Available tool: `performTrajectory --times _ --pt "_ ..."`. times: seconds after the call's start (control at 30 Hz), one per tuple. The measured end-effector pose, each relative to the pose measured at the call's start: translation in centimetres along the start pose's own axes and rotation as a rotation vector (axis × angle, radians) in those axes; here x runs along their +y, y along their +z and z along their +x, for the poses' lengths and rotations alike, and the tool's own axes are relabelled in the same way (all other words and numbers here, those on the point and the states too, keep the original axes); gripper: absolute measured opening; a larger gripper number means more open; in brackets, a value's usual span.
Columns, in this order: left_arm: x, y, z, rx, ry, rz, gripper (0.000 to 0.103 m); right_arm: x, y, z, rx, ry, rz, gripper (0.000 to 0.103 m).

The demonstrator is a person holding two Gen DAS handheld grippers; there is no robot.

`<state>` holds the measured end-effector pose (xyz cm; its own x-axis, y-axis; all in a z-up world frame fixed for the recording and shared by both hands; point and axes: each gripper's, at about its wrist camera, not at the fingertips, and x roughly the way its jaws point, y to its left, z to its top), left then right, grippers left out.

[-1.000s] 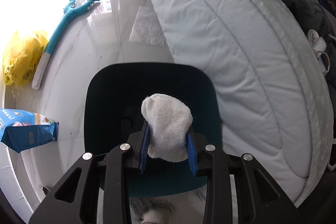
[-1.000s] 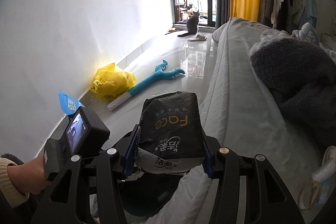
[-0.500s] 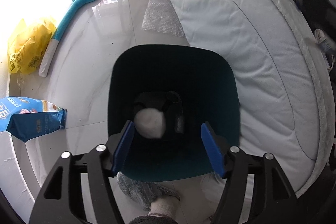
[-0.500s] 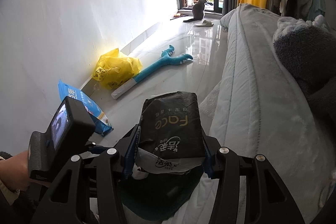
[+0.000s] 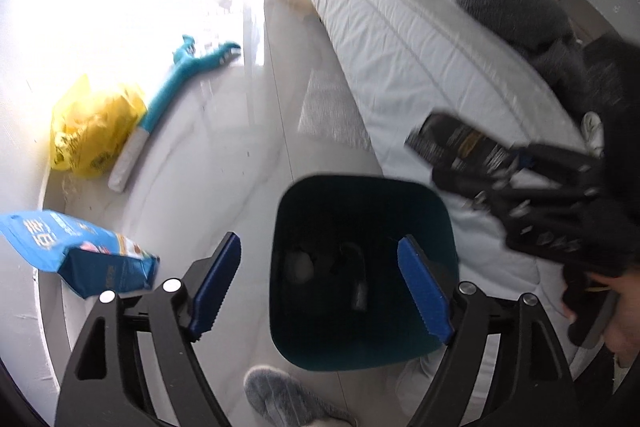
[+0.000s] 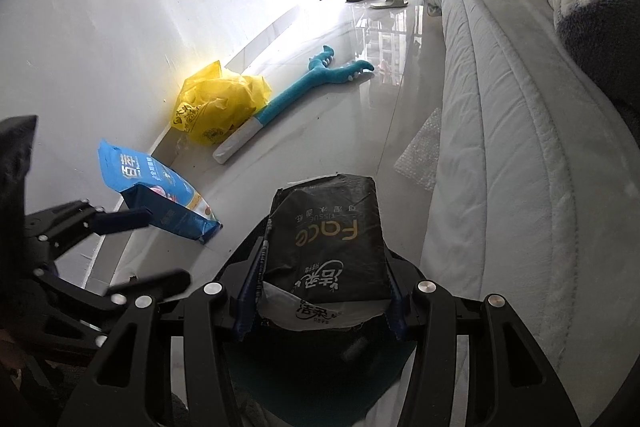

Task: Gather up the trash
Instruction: 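Open the left tool dropping the sock ball while the right tool drops the snack bag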

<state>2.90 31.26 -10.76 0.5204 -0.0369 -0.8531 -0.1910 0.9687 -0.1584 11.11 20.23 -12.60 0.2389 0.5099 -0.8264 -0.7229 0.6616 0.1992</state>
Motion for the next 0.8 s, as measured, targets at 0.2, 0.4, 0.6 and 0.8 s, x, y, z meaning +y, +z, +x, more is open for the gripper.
performTrajectory --times 0.2,0.4,0.6,0.8 --pt "0.2 1.4 -3.7 -0.155 -0.001 -0.012 0.083 0.7 -0.7 3.4 0.075 0.010 0.019 0.052" --pt "-1.6 2.5 -7.7 -0.340 -0.006 0.034 0.085 1.5 -1.6 6.0 0.139 0.001 0.004 0.052" --pt "-2.6 3.0 -9.2 -0.407 -0.017 0.064 0.086 1.8 -2.7 7.9 0.216 -0.023 -0.021 0.052" --pt "-2.4 3.0 -10.3 -0.449 -0.021 0.037 0.086 2.2 -3.6 8.8 0.279 -0.035 -0.056 0.053"
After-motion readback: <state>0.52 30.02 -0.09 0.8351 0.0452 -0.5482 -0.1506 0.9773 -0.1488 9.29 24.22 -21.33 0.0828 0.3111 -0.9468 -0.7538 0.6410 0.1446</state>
